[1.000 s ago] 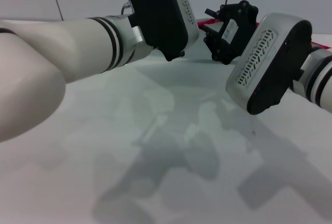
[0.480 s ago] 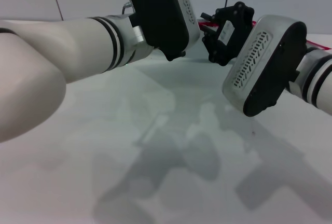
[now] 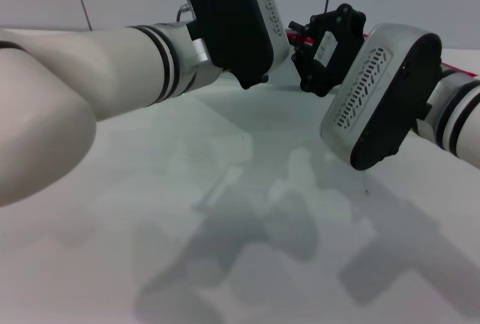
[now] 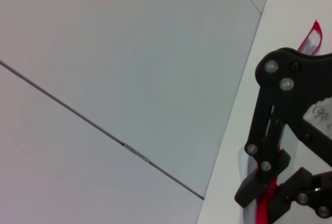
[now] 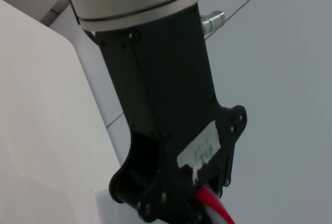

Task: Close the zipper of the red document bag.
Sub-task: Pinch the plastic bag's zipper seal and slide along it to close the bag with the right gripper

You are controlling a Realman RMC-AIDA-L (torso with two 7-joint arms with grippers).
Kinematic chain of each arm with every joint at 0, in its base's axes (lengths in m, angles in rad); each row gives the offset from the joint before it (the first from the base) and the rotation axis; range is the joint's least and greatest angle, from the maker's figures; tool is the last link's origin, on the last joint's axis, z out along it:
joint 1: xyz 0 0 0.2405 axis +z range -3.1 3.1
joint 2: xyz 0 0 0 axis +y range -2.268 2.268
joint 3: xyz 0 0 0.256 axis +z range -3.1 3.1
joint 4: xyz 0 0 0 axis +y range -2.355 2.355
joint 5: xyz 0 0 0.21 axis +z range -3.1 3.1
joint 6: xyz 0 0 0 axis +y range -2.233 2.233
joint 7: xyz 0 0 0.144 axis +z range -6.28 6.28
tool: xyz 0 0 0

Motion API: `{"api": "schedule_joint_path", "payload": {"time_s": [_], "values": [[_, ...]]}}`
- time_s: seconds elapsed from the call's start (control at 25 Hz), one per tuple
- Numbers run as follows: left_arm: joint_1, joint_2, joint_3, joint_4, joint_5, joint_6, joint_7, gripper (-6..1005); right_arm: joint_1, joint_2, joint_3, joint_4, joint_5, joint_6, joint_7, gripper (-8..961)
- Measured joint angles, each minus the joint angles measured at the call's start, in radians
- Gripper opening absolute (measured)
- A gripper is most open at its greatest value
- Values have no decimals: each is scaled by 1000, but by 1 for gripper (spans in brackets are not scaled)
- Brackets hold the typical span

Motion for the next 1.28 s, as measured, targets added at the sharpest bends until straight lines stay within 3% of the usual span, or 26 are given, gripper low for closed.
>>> {"api": "schedule_joint_path", "payload": {"time_s": [0.64, 1.28], "values": [[19, 1, 0, 14, 0, -5, 0, 56, -9, 1, 54, 41, 0, 0, 0, 81], [137, 4, -38, 151, 2, -9, 24, 56, -21, 2, 216, 100, 3, -2, 11, 74]]}}
